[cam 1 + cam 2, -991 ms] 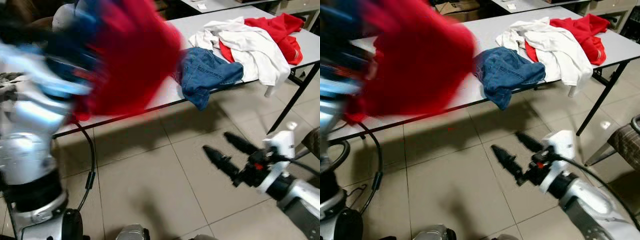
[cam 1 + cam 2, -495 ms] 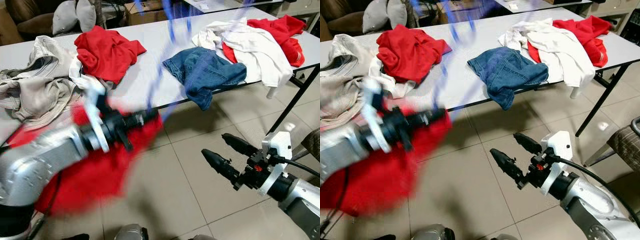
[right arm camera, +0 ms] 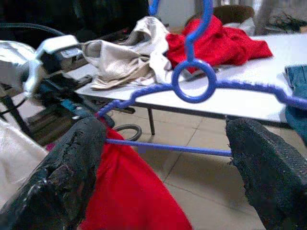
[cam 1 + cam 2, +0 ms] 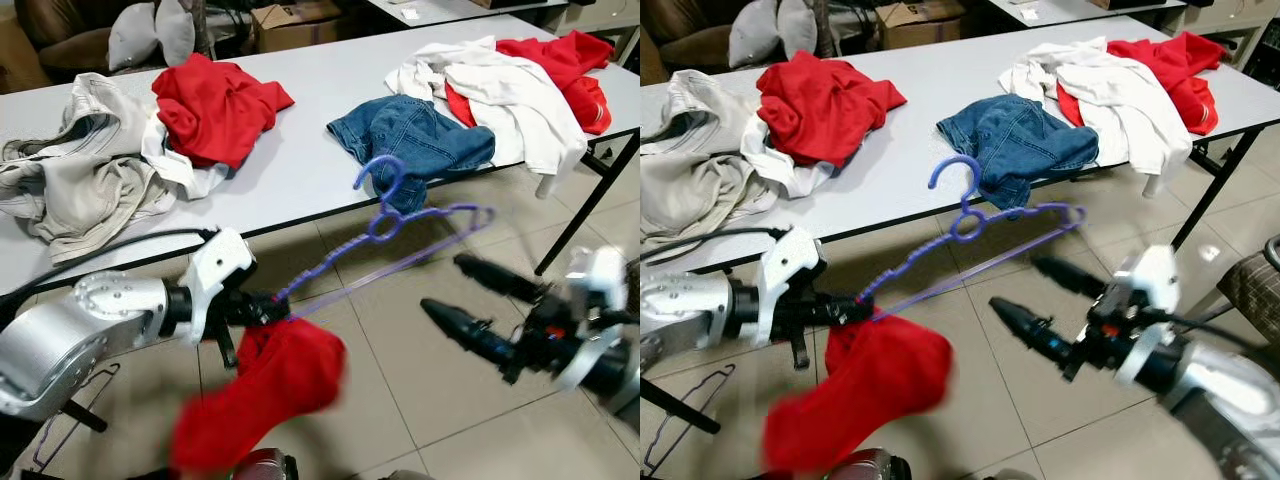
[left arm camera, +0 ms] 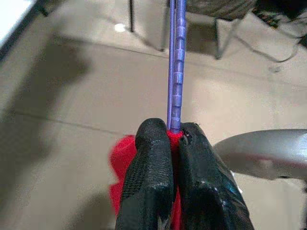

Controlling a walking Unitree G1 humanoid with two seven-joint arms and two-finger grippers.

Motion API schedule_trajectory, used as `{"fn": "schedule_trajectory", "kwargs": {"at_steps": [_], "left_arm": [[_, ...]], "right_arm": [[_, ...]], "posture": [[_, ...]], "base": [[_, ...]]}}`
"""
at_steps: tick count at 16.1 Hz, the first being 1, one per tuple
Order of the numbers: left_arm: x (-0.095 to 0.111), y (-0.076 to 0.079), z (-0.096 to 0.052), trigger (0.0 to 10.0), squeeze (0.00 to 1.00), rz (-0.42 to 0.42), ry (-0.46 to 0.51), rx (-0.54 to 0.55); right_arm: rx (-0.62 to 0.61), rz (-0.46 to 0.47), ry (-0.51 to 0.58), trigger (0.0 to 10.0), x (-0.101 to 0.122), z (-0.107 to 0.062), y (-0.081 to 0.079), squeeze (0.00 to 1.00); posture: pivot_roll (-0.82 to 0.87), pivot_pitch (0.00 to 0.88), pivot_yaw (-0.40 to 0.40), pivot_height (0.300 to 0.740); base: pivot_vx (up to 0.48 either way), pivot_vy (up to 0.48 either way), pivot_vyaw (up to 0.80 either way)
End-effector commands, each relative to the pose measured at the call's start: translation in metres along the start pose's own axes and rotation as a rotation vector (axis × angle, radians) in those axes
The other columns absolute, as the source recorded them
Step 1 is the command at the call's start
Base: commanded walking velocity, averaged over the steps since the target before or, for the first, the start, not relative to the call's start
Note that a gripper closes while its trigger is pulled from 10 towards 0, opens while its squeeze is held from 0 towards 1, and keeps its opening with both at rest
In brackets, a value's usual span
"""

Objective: Hang hanger

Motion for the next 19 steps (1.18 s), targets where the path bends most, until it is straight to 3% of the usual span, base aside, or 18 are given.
{"fn": "schedule_trajectory", "kwargs": {"at_steps": [1, 2, 4, 5, 7, 9, 11, 12, 13, 14, 19], "left_arm": [[0.006, -0.009, -0.001, 0.0, 0.00, 0.063, -0.010, 0.023], [0.004, -0.018, 0.001, 0.0, 0.00, 0.094, -0.036, 0.024], [0.004, -0.020, 0.004, 0.0, 0.00, 0.141, -0.057, -0.006], [0.007, -0.020, 0.007, 0.0, 0.00, 0.191, -0.076, -0.050], [0.009, -0.019, 0.008, 0.0, 0.00, 0.234, -0.090, -0.084], [0.012, -0.022, 0.009, 0.0, 0.00, 0.281, -0.108, -0.108], [0.012, -0.026, 0.013, 0.0, 0.00, 0.282, -0.098, -0.109], [0.011, -0.025, 0.016, 0.0, 0.00, 0.241, -0.057, -0.101], [0.004, -0.019, 0.021, 0.0, 0.00, 0.101, 0.079, -0.067], [-0.002, -0.015, 0.021, 0.0, 0.00, 0.040, 0.139, -0.047], [-0.046, -0.008, 0.025, 0.0, 0.00, -0.154, 0.205, 0.082]], "right_arm": [[0.055, -0.027, 0.001, 10.0, 0.010, -0.003, -0.006, 0.00], [0.082, -0.037, 0.003, 10.0, 0.017, -0.007, -0.004, 1.00], [0.062, -0.056, 0.009, 10.0, 0.022, -0.011, 0.005, 1.00], [0.008, -0.121, -0.023, 10.0, 0.026, -0.020, 0.023, 1.00], [-0.010, -0.160, -0.043, 10.0, 0.031, -0.027, 0.034, 1.00], [0.003, -0.186, -0.081, 10.0, 0.036, -0.035, 0.040, 1.00], [0.054, -0.171, -0.109, 10.0, 0.033, -0.034, 0.033, 1.00], [0.059, -0.149, -0.107, 10.0, 0.026, -0.030, 0.027, 1.00], [0.056, -0.083, -0.089, 10.0, 0.003, -0.015, 0.010, 1.00], [0.042, -0.046, -0.087, 10.0, -0.010, -0.008, 0.001, 1.00], [-0.263, 0.094, -0.141, 10.0, -0.083, 0.011, 0.003, 1.00]], "posture": [[-0.12, 0.000, 0.066, 0.740], [-0.13, 0.000, 0.074, 0.740], [-0.14, 0.000, 0.081, 0.740], [-0.14, 0.000, 0.089, 0.740], [-0.15, 0.000, 0.092, 0.740], [-0.16, 0.000, 0.106, 0.740], [-0.16, 0.000, 0.119, 0.740], [-0.16, 0.000, 0.127, 0.740], [-0.16, 0.000, 0.129, 0.740], [-0.16, 0.000, 0.128, 0.740], [-0.14, 0.000, 0.102, 0.740]], "base": [[0.000, 0.000, 0.00], [0.000, 0.000, 0.00], [0.000, 0.000, 0.00], [0.000, 0.000, 0.00], [0.000, 0.000, 0.00], [0.000, 0.000, 0.00], [0.000, 0.000, 0.00], [0.000, 0.000, 0.00], [0.000, 0.000, 0.00], [0.000, 0.000, 0.00], [0.000, 0.000, 0.00]]}}
Point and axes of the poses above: a point about 5 cm out from each wrist's last joint towards the gripper, its own z axis pointing out of the wrist towards the gripper, its own x axis along the axis of the wrist's last joint, y = z × x, the point moved 4 cm from there along z, pointing out of the wrist towards the gripper, and after that the axes turned 5 degrees about -z, right-handed, at the moved point
